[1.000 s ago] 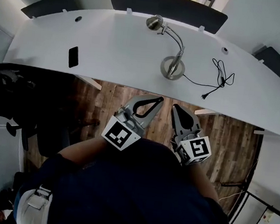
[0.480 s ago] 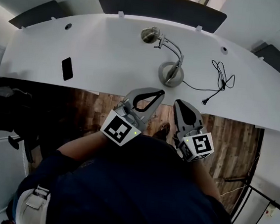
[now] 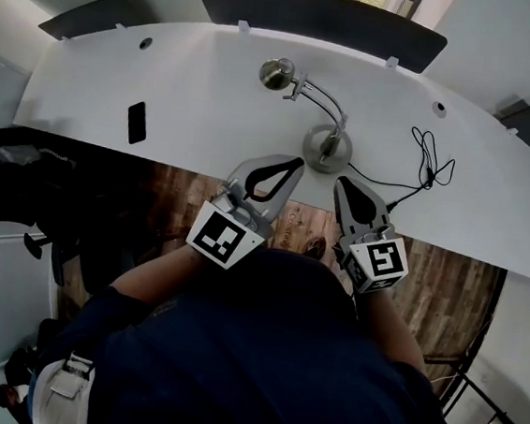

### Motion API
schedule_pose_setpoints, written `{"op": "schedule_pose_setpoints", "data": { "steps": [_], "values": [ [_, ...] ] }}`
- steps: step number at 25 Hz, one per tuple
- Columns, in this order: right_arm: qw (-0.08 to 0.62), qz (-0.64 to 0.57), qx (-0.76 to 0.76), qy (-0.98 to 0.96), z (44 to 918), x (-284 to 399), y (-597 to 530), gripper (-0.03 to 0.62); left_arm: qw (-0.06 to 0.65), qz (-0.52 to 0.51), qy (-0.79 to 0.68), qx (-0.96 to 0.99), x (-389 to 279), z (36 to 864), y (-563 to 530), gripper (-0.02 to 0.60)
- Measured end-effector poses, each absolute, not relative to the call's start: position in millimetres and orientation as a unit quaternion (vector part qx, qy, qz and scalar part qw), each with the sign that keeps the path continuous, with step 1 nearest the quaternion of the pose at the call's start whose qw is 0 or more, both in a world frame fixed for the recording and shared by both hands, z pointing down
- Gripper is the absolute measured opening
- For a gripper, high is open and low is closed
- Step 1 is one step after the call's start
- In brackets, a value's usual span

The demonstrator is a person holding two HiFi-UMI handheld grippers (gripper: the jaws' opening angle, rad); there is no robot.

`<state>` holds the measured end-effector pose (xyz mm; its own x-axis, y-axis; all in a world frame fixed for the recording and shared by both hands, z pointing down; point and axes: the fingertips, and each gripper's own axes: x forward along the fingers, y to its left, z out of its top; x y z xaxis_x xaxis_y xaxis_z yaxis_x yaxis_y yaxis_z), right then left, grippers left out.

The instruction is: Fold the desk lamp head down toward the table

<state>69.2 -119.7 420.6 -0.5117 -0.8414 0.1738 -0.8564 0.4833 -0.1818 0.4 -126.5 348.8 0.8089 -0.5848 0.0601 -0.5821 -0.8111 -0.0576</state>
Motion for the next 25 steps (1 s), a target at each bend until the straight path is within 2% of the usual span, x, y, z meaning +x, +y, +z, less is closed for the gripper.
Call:
{"op": "schedule_pose_setpoints", "data": {
  "steps": [9,15,25],
  "values": [
    [0.033,0.129,0.483,-0.865,442,91,-150,0.017,0.056,-0.074,0.357,-0.929,7,354,-155,0.005],
    [0.043,0.143,0.482,-0.864,462,98,-165,0.071,0.088,-0.097,0.382,-0.915,1,353,-178,0.006],
    [0.070,0.144,0.483,-0.861,491,102,-190,0.107,0.161,-0.153,0.405,-0.887,-5,357,-205,0.023]
  ]
}}
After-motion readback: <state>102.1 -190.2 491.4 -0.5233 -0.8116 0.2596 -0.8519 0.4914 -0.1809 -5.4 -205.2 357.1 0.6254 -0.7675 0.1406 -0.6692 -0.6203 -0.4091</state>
